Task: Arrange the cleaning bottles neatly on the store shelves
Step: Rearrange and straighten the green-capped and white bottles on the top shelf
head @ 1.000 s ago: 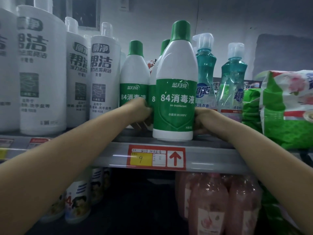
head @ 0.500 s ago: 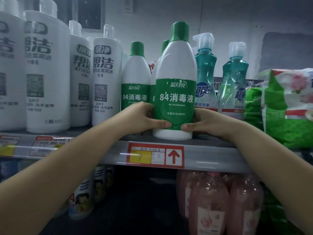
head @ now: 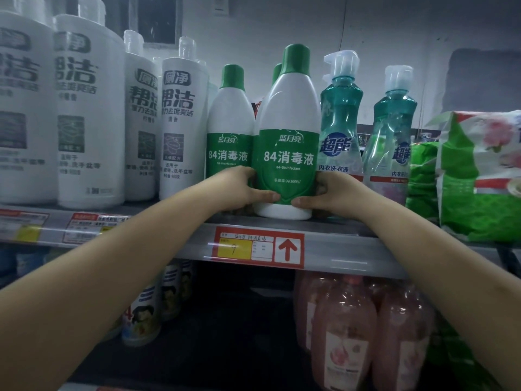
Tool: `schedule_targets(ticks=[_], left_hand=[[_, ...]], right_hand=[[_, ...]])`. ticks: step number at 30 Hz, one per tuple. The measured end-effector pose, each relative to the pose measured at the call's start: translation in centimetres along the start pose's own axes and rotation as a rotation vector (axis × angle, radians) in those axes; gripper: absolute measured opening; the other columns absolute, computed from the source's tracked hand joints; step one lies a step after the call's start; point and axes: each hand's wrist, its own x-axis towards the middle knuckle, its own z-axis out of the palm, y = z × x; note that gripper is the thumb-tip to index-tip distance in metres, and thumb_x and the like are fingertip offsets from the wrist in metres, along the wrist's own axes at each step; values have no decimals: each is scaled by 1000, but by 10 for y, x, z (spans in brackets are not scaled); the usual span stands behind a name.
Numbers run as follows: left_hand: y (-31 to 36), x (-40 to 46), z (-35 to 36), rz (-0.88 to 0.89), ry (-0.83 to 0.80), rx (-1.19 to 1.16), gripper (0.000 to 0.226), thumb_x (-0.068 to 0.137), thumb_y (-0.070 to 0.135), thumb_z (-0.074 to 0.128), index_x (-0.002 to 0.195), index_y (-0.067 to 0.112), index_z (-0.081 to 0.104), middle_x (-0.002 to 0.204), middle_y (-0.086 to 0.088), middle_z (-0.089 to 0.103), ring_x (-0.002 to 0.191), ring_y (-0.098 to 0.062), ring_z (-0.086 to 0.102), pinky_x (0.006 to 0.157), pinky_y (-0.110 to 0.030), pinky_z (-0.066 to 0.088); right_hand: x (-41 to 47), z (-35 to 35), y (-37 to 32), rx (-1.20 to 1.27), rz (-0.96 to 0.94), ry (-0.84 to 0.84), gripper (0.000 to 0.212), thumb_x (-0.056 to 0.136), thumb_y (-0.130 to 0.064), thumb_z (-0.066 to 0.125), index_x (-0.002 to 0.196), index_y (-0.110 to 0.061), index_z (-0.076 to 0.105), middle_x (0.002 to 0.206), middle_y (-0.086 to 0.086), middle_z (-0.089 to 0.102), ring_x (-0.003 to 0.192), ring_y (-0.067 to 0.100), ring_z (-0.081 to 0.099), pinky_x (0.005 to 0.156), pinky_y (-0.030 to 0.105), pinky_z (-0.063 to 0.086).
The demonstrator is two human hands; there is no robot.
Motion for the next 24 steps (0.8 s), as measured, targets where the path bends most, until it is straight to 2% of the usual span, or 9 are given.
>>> schedule_targets(ticks=[3, 6, 7, 10, 13, 15, 18, 21, 24], left_hand=[[2, -4, -1, 16, 42, 73, 46, 75, 53, 64, 105, 19, 58, 87, -1, 65, 69, -15, 58, 58, -27, 46], [3, -10, -3, 30, 149, 169, 47, 75, 54, 63, 93, 11, 60, 75, 1, 59, 66, -15, 56, 53, -27, 44], [2, -12, -4, 28, 199, 205, 49, 75, 56, 62, 94, 10, 60, 77, 0, 60, 70, -17, 57, 56, -28, 46], [-5, -24, -12, 36, 327, 280, 52, 79, 55, 59, 107, 11, 57, 93, -2, 60, 85, -19, 58, 69, -33, 50], [-18, -42, -25, 63, 420, 286, 45, 84, 43, 60, 114, 11, 53, 102, -6, 62, 91, -22, 59, 78, -36, 51], [-30, -53, -36, 74, 507, 290, 38, 85, 33, 61, 115, 12, 50, 103, -6, 63, 94, -24, 59, 77, -36, 50], [-55, -68, -57, 47, 720, 355, 40, 85, 25, 61, 120, 15, 47, 111, -6, 60, 97, -26, 58, 73, -34, 45], [-84, -83, -78, -58, 900, 361, 46, 84, 25, 59, 125, 16, 40, 118, -6, 54, 95, -31, 58, 64, -33, 37], [-108, -93, -90, -26, 894, 340, 49, 83, 29, 56, 127, 14, 40, 114, -7, 55, 88, -30, 58, 63, -33, 40]], right_hand=[[-3, -1, -2, 51, 9, -20, 49, 76, -37, 70, 119, -16, 59, 111, -1, 67, 98, 16, 63, 90, 32, 51], [-7, -6, -9, 222, 65, -38, 33, 82, -40, 63, 107, -18, 58, 98, -3, 67, 83, 11, 65, 68, 20, 55], [-8, -9, -12, 251, 89, -1, 35, 83, -43, 61, 105, -17, 57, 97, 1, 67, 81, 14, 66, 68, 23, 56], [-6, -17, -25, -4, 111, 285, 55, 83, -54, 54, 110, -8, 49, 101, 8, 59, 87, 25, 58, 83, 41, 51], [-8, -12, -56, -178, -65, 587, 49, 86, -44, 55, 114, -6, 41, 96, 6, 46, 84, 22, 47, 77, 38, 46], [-8, -3, -85, -134, -211, 654, 41, 86, -38, 57, 110, -8, 42, 94, 5, 48, 81, 20, 48, 71, 33, 43], [1, 18, -126, -38, -327, 547, 34, 86, -34, 59, 106, -11, 44, 92, 3, 52, 78, 17, 52, 67, 27, 44], [15, 44, -160, -11, -373, 374, 29, 86, -32, 60, 103, -16, 43, 93, -2, 50, 79, 13, 50, 64, 20, 41], [33, 72, -184, 30, -388, 241, 31, 86, -29, 61, 107, -12, 46, 101, 3, 52, 89, 17, 51, 78, 31, 47]])
